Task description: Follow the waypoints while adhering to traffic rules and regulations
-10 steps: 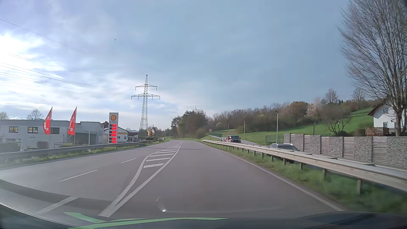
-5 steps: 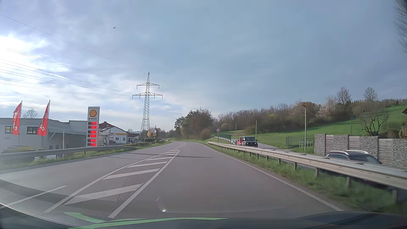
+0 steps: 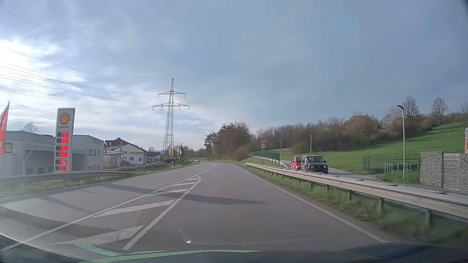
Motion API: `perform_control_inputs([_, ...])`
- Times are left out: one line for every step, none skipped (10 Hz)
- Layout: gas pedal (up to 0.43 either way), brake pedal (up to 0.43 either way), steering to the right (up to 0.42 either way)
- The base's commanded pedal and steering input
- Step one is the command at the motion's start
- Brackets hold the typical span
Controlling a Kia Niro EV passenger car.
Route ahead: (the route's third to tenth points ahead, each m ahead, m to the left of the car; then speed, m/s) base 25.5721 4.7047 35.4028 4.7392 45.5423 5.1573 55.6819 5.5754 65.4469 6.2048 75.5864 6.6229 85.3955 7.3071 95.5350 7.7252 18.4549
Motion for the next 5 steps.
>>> perform_control_inputs([0.150, 0.000, -0.008])
perform_control_inputs([0.150, 0.000, -0.007])
perform_control_inputs([0.150, 0.000, -0.006])
perform_control_inputs([0.150, 0.000, -0.006])
perform_control_inputs([0.150, 0.000, -0.006])
